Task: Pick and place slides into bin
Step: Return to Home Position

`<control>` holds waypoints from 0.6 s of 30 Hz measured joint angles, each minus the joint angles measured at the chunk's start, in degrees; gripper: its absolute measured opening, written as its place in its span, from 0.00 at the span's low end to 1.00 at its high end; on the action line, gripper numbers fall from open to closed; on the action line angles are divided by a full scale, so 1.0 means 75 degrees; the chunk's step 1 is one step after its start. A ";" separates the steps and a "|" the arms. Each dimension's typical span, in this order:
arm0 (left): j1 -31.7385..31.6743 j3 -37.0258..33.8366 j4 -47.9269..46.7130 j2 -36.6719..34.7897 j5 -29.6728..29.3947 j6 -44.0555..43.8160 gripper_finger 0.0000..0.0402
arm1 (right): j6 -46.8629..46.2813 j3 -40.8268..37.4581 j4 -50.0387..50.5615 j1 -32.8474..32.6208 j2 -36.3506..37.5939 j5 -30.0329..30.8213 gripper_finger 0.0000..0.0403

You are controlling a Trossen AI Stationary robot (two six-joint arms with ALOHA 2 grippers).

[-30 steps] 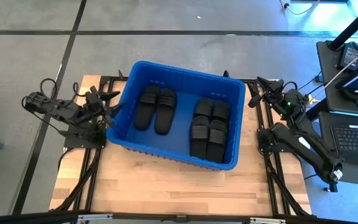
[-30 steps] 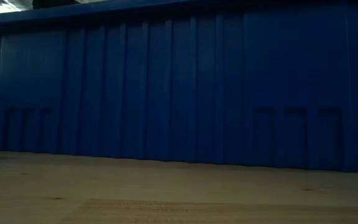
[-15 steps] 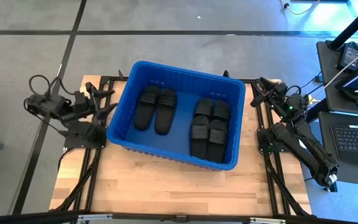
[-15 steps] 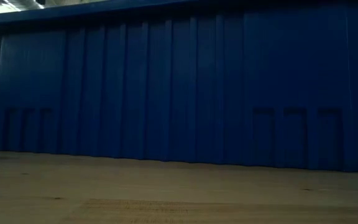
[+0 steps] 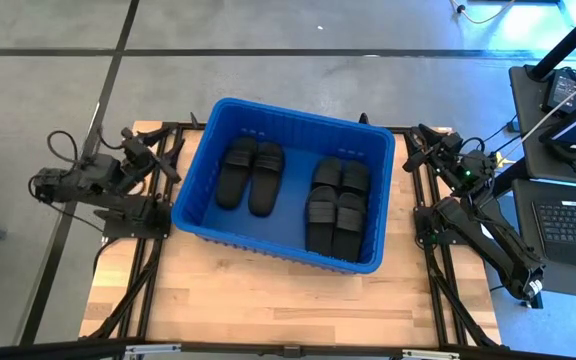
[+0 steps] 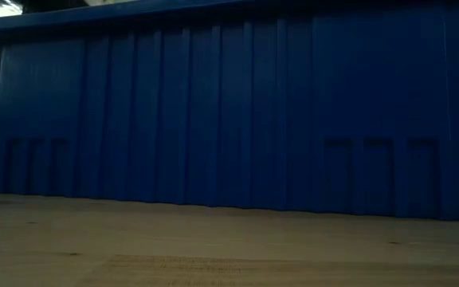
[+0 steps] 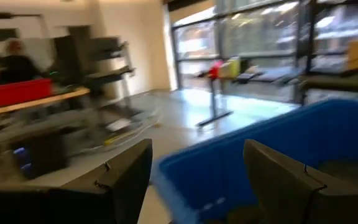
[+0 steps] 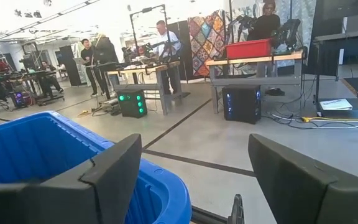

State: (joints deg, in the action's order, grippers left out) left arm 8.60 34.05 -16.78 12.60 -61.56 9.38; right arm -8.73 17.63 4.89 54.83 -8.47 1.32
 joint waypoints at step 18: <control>-0.2632 -0.2226 0.0071 -0.1640 0.0815 -0.0787 0.62 | 0.0029 0.0006 -0.0033 0.0005 -0.0003 0.0059 0.74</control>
State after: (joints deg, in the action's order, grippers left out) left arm -11.15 17.36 -16.25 0.30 -55.45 3.47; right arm -8.51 17.67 4.64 54.87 -8.49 1.76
